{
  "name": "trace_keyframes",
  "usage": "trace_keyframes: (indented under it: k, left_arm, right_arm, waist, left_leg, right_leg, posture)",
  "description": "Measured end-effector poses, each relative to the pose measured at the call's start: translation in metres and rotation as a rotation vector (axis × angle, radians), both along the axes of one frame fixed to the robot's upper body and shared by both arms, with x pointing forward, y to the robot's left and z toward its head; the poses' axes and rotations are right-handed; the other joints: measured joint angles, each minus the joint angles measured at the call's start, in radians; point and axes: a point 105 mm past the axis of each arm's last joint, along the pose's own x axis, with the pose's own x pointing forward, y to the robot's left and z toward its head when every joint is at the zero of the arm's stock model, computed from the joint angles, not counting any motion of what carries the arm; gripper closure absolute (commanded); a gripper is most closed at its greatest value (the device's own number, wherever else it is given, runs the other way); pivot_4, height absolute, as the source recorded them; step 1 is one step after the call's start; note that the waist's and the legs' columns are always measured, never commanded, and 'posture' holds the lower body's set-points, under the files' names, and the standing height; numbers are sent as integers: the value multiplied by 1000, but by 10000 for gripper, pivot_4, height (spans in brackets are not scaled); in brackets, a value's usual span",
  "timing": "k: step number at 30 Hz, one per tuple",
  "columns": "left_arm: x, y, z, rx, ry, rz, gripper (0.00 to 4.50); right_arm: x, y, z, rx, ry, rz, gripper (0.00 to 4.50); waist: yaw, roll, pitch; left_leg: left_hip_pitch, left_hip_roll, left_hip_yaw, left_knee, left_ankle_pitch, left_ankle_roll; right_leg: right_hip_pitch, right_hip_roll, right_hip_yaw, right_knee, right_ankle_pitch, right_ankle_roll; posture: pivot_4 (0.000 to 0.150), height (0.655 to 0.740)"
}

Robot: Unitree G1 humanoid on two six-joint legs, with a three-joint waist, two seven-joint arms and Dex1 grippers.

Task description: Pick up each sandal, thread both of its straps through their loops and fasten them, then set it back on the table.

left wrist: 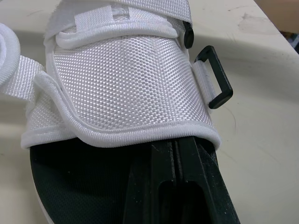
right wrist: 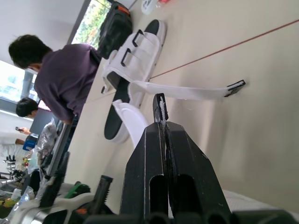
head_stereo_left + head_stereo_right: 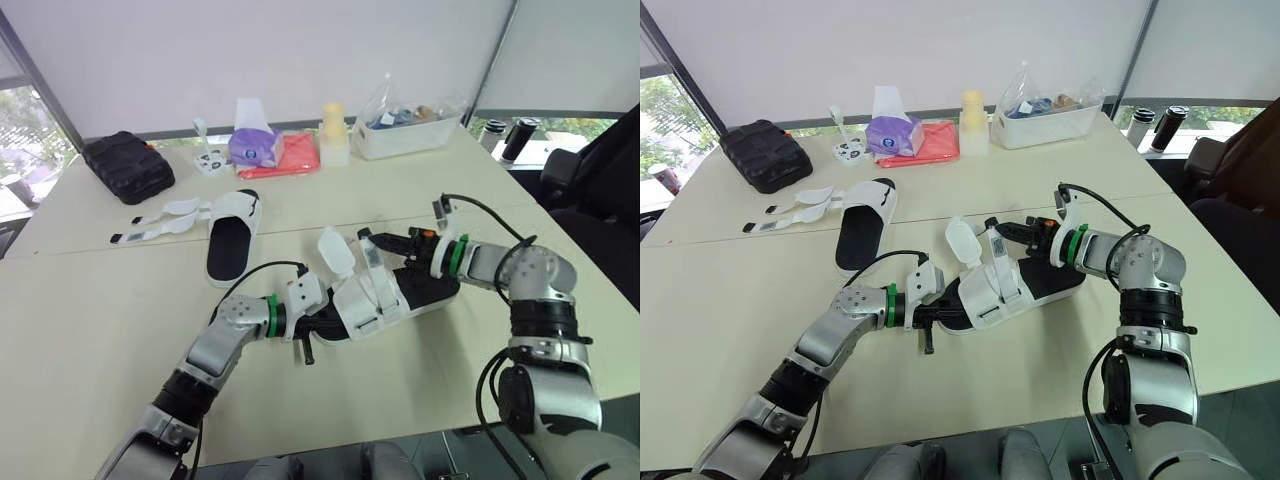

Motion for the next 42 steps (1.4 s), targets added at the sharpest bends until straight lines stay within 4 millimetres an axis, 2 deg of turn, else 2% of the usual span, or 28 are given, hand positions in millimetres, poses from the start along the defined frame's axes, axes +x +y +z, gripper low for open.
trace_keyframes:
  k: [6, 16, 17, 18, 20, 25, 27, 32, 35, 38, 42]
  left_arm:
    - [0, 0, 0, -2, 3, 9, 45000]
    - [1, 0, -2, -2, 11, 30, 45000]
    - [1, 0, -2, -2, 11, 30, 45000]
    - [1, 0, -2, -2, 11, 30, 45000]
    - [0, 0, -3, -3, 13, 29, 45000]
    - [0, 0, -2, -5, 12, 26, 45000]
    - [1, 0, -2, -4, 10, 28, 45000]
    - [8, 0, -1, 0, -13, 36, 45000]
    - [26, 9, 3, 26, -68, 92, 45000]
    - [34, 12, 4, 29, -99, 120, 45000]
    - [39, 12, 4, 27, -116, 121, 45000]
  right_arm:
    - [7, 5, -20, -111, 53, 11, 44383]
    - [11, 10, -32, -283, 4, 65, 44383]
    - [11, 10, -33, -295, -3, 68, 38932]
    - [12, 7, -34, -316, -10, 64, 36291]
    - [11, 2, -37, -336, -10, 59, 26506]
    - [8, -3, -24, -312, -72, 63, 2437]
    - [5, -8, -19, -273, -79, 56, 2437]
    - [-6, -43, -1, -228, -135, -6, 2437]
    - [-24, -56, -12, -230, -100, 15, 2437]
    - [-37, -56, -22, -212, -62, 51, 2437]
    - [-45, -41, -3, -189, -159, 146, 2437]
  waist:
    - [-3, 0, 0]
    - [-3, 0, -11]
    - [-3, -1, -11]
    - [-3, -1, -11]
    - [-2, 0, -11]
    - [-1, 0, -11]
    - [0, 0, -11]
    - [5, -1, -11]
    - [1, -1, -10]
    - [-4, 0, -10]
    - [0, 0, -10]
  left_leg:
    - [0, 0, 0, 0, 0, -1]
    - [3, 0, 0, 1, 0, 0]
    - [3, 0, 0, 1, 0, 0]
    - [3, 0, 0, 1, 0, 0]
    - [2, 0, 0, 1, 0, 0]
    - [1, 0, 0, 1, 1, -2]
    - [1, 0, 0, 1, 1, -2]
    - [1, -1, 0, 1, 0, 0]
    - [1, 0, 0, 1, -1, 2]
    - [1, 0, 1, 1, -1, 2]
    - [1, 0, 1, 2, -1, 2]
  right_leg:
    - [0, 0, 0, 1, 0, 0]
    - [1, 0, 1, 4, 0, 0]
    - [1, 0, 1, 5, 0, 0]
    - [1, 0, 1, 5, 0, 0]
    - [-1, 0, 1, 7, 0, 0]
    - [-2, 0, 1, 7, 0, 0]
    - [-2, 0, 1, 7, 0, 0]
    - [-2, 0, 1, 7, 0, 0]
    - [-2, 0, 1, 7, 0, 0]
    - [-3, 1, 1, 7, 0, 0]
    - [-2, 1, 1, 8, 0, 0]
  posture:
    - [1500, 7400]
    - [1500, 7400]
    - [1500, 7400]
    - [1500, 7400]
    - [1500, 7400]
    - [1500, 7400]
    - [1500, 7400]
    - [1500, 7400]
    - [1500, 7400]
    - [1500, 7400]
    - [1500, 7400]
